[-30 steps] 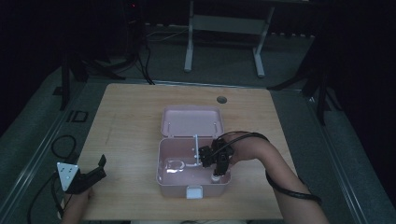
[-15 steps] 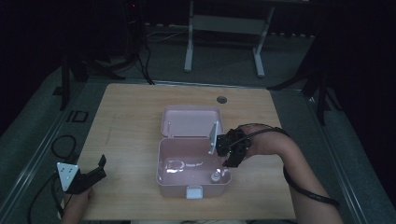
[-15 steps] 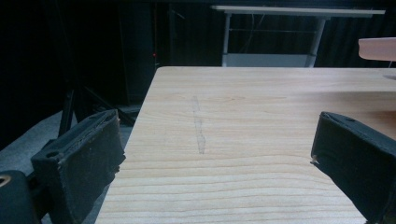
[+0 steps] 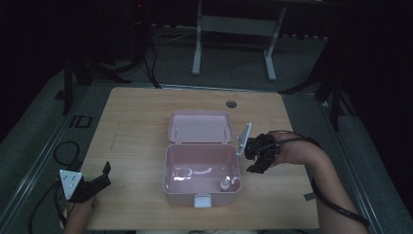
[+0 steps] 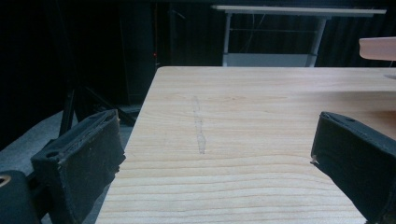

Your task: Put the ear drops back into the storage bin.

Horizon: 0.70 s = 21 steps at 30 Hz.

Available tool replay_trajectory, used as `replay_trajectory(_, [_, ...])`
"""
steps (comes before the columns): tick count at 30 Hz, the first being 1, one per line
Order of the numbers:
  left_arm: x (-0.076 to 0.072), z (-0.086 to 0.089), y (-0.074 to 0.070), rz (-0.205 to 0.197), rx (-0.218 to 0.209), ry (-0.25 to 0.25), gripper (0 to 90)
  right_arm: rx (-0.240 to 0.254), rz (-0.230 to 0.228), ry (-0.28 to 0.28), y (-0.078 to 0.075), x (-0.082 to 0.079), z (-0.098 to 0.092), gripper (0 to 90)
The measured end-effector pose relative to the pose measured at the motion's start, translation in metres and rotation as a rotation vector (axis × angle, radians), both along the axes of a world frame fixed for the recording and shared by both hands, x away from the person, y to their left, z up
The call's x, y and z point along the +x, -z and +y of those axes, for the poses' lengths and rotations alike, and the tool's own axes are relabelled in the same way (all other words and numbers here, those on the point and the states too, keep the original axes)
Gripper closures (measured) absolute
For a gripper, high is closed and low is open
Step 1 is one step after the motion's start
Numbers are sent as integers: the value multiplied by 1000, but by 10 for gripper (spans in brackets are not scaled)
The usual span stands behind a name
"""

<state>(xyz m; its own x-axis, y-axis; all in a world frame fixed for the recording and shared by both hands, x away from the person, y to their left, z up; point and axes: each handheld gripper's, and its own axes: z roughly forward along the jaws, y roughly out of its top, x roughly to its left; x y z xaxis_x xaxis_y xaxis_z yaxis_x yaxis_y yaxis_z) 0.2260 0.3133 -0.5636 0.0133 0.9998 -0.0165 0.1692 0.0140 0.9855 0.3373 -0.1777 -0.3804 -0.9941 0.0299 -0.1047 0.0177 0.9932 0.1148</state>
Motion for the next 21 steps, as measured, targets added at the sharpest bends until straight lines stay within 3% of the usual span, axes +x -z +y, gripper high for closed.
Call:
replay_trajectory(9, [0,0,0,0,2,-1,24,45,3,105,24,5,-29,408])
replay_trajectory(14, [0,0,0,0,4,-2,24,55,33,178,47,6,-47,334])
replay_trajectory(21, [0,-1,0,0,5,-3,24,145,64,295,70,9,-66,246])
